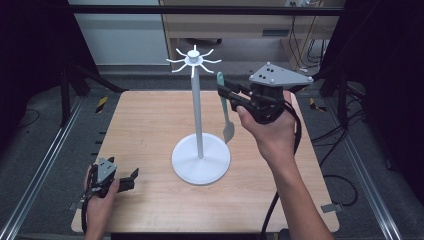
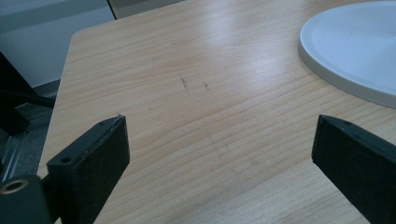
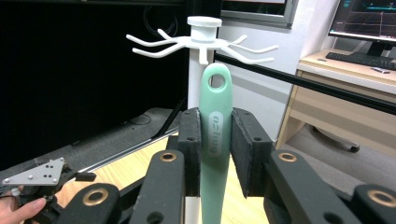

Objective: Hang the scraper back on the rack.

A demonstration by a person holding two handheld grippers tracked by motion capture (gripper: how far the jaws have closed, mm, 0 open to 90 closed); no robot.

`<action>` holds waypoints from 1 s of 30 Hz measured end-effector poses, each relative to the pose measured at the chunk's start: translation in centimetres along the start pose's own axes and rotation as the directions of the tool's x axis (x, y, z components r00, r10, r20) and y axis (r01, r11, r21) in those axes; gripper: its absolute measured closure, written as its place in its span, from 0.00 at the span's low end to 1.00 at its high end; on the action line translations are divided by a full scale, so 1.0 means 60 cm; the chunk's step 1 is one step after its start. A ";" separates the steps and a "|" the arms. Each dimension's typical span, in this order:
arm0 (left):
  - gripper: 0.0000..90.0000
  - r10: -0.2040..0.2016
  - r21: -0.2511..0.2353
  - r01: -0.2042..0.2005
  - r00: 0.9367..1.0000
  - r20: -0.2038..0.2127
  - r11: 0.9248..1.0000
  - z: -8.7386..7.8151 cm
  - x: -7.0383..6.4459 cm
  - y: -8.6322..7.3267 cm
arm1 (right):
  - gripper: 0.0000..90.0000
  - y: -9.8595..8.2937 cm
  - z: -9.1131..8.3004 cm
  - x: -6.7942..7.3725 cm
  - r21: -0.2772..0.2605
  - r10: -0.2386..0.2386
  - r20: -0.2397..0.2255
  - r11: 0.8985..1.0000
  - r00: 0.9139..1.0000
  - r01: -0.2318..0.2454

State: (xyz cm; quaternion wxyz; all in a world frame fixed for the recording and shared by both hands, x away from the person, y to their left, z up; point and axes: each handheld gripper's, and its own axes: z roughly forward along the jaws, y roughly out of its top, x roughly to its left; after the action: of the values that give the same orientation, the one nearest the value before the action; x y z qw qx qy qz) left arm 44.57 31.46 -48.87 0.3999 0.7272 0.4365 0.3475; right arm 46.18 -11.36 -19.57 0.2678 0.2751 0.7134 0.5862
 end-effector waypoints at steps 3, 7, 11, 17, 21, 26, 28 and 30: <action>0.04 0.000 0.000 0.000 1.000 0.000 1.000 0.000 0.000 0.000 | 0.83 0.004 0.000 0.003 -0.005 -0.005 -0.004 1.000 1.000 0.005; 0.04 0.000 0.000 0.000 1.000 0.001 1.000 0.000 0.000 0.000 | 0.83 0.010 0.003 0.008 -0.005 -0.012 -0.009 1.000 1.000 0.011; 0.04 0.000 -0.001 0.000 1.000 0.001 1.000 0.000 0.000 0.000 | 0.83 0.012 0.007 0.009 -0.001 -0.010 -0.013 1.000 1.000 0.010; 0.04 0.000 -0.001 0.000 1.000 0.001 1.000 0.000 0.000 0.000 | 0.83 0.016 0.013 0.010 0.006 -0.011 -0.014 1.000 1.000 0.011; 0.04 0.000 0.000 0.000 1.000 0.003 1.000 -0.001 0.001 0.000 | 0.83 0.015 0.016 0.008 0.011 -0.008 -0.011 1.000 1.000 0.008; 0.04 0.001 -0.001 -0.001 1.000 0.001 1.000 0.000 0.000 0.000 | 0.83 0.014 0.019 0.007 0.025 -0.004 -0.011 1.000 1.000 0.005; 0.04 0.000 -0.001 0.000 1.000 0.002 1.000 0.000 0.000 0.000 | 0.83 0.015 0.022 0.005 0.030 -0.005 -0.013 1.000 1.000 0.005; 0.04 0.001 0.000 -0.001 1.000 0.002 1.000 0.000 0.000 0.000 | 0.83 0.015 0.022 0.005 0.030 -0.004 -0.012 1.000 1.000 0.005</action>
State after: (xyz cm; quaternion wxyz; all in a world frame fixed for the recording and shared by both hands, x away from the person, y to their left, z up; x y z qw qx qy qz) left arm 44.58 31.48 -48.84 0.4002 0.7276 0.4358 0.3471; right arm 46.99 -10.07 -18.94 0.2606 0.2738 0.7245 0.5764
